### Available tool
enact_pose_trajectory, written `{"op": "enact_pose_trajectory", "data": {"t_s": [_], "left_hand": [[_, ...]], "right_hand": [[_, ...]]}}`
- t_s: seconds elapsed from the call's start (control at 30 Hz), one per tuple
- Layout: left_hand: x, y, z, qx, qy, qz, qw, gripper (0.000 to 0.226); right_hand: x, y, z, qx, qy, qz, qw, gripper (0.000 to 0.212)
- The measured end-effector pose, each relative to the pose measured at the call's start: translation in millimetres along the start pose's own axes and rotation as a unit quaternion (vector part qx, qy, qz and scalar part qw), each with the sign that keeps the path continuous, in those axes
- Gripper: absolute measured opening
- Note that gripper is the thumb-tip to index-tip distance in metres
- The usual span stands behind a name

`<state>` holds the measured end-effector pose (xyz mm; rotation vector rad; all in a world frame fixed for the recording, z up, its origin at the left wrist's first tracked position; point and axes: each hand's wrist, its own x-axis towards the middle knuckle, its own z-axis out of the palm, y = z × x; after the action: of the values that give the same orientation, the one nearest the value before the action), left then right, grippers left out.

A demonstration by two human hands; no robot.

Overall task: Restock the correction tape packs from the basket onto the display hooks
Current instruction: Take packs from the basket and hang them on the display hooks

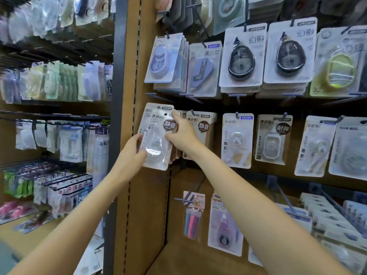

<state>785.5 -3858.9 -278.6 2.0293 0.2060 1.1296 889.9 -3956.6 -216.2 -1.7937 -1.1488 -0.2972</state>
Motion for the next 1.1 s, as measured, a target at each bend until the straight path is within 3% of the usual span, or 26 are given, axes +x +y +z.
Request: {"op": "enact_pose_trajectory", "data": {"t_s": [0.1, 0.17, 0.27, 0.43, 0.67, 0.9, 1.1], "left_hand": [[24.8, 7.7, -8.6, 0.047, -0.009, 0.025, 0.999, 0.046], [44.6, 14.7, -4.9, 0.147, -0.031, 0.044, 0.988, 0.045], [66.4, 24.8, 8.7, 0.297, -0.055, 0.002, 0.953, 0.049], [70.8, 30.6, 15.4, 0.356, -0.043, -0.028, 0.933, 0.054], [51.0, 22.0, 10.7, 0.283, 0.019, -0.016, 0.959, 0.052], [32.1, 6.2, 6.7, 0.110, 0.096, 0.004, 0.989, 0.045], [26.2, 1.0, 2.5, 0.048, 0.113, -0.002, 0.992, 0.046]], "right_hand": [[-14.3, 6.9, -11.6, 0.006, 0.003, 0.009, 1.000, 0.072], [-27.9, 9.2, -19.4, 0.017, -0.001, 0.004, 1.000, 0.070], [-34.6, 12.3, -24.3, 0.018, -0.006, 0.005, 1.000, 0.069], [-27.5, 27.1, -25.0, 0.056, 0.003, 0.048, 0.997, 0.071], [-37.1, 53.5, -26.7, 0.084, 0.000, 0.049, 0.995, 0.073], [-42.2, 36.1, -52.4, -0.026, 0.119, -0.105, 0.987, 0.068], [-25.8, 34.0, -48.3, -0.117, 0.115, -0.099, 0.982, 0.063]]}}
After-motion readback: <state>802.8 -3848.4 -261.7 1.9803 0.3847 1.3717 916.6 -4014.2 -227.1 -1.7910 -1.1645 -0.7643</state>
